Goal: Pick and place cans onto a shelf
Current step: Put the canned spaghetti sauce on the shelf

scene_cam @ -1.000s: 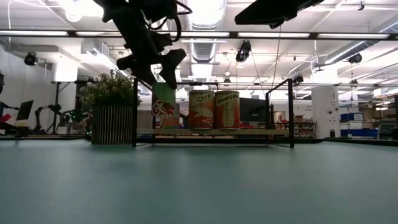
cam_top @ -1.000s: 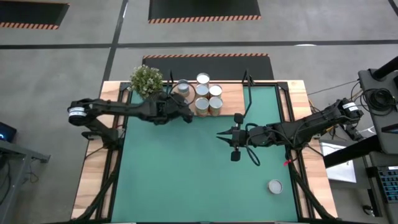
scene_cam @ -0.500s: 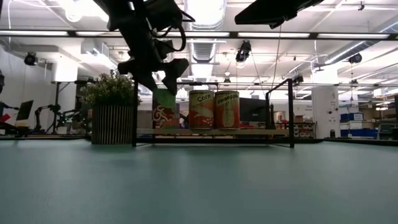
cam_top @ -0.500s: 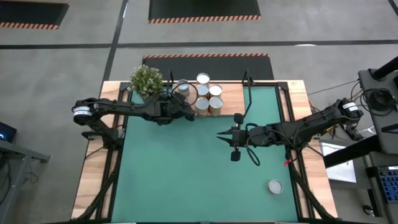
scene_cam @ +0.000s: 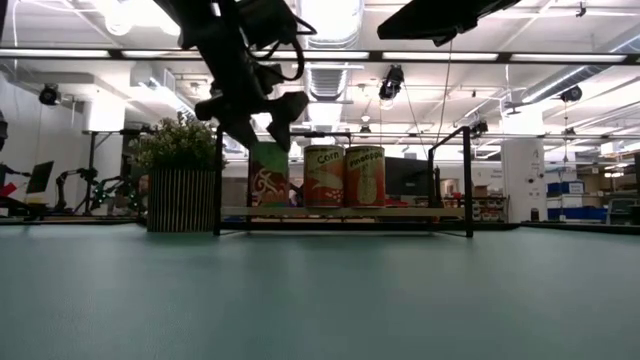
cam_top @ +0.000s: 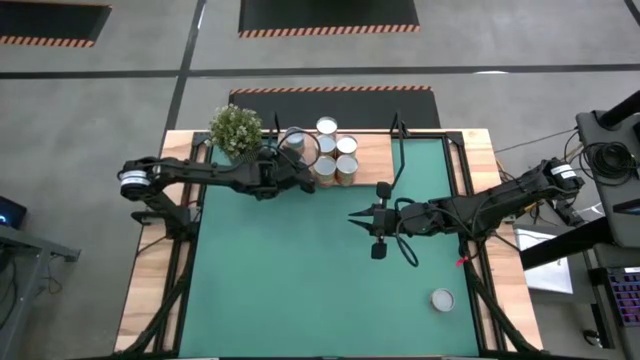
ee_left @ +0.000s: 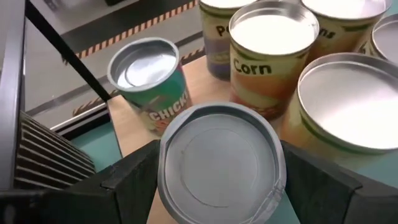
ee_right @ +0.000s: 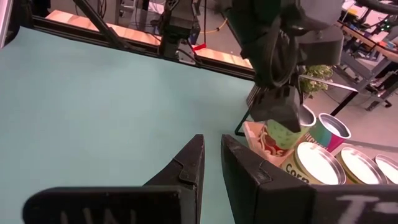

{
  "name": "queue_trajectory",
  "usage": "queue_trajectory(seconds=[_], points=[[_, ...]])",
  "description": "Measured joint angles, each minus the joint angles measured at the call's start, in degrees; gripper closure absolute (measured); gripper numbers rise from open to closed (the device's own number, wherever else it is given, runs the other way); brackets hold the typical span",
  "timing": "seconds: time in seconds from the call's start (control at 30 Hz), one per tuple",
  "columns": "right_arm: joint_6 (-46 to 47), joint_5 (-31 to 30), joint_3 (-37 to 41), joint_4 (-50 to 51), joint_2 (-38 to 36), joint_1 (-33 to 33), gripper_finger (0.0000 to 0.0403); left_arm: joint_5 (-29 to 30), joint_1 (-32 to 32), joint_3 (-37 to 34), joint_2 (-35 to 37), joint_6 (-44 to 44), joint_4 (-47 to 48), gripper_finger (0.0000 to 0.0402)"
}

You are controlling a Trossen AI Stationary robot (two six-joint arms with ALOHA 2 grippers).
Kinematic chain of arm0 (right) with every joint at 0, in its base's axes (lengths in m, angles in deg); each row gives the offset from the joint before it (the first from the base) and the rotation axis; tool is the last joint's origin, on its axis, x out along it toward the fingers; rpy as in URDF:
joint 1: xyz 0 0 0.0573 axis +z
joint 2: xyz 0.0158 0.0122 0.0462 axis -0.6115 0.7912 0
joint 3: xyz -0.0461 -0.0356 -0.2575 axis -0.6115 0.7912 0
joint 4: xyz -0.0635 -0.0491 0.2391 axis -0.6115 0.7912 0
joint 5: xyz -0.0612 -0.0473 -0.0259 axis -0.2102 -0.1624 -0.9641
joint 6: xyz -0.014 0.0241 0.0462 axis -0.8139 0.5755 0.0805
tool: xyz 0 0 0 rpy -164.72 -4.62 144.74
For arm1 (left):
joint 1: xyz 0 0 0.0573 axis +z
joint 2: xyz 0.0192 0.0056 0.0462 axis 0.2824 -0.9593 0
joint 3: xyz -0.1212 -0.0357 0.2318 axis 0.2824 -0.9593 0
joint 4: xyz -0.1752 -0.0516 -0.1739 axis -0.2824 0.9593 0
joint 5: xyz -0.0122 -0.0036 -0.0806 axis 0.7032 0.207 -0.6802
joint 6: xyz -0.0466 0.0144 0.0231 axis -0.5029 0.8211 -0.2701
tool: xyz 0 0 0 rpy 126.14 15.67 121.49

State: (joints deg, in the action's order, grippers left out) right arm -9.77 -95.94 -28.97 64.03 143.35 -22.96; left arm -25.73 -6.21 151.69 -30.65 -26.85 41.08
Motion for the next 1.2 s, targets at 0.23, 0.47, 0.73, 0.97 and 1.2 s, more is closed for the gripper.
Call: queue_trajectory(seconds=[0.23,0.47,0.73,0.97,1.2], points=[[0.15,0.00,0.00,-0.02,0.00,0.00,0.0360,1.46,0.30,-0.35,-2.07,-0.93,-0.90,0.0107],[0.15,0.00,0.00,-0.01,0.00,0.00,0.0360,1.85,0.64,-0.18,-3.46,-0.83,-1.31,0.0092],[0.13,0.00,0.00,0.01,0.00,0.01,0.0360,1.95,0.68,0.00,-3.72,-0.66,-1.23,0.0091],[0.15,0.00,0.00,0.43,0.00,0.01,0.0360,1.88,0.31,4.16,-3.05,0.65,6.41,0.0090],[0.15,0.00,0.00,0.79,0.00,0.01,0.0360,2.01,-0.31,15.02,-2.80,4.96,24.09,0.0090]])
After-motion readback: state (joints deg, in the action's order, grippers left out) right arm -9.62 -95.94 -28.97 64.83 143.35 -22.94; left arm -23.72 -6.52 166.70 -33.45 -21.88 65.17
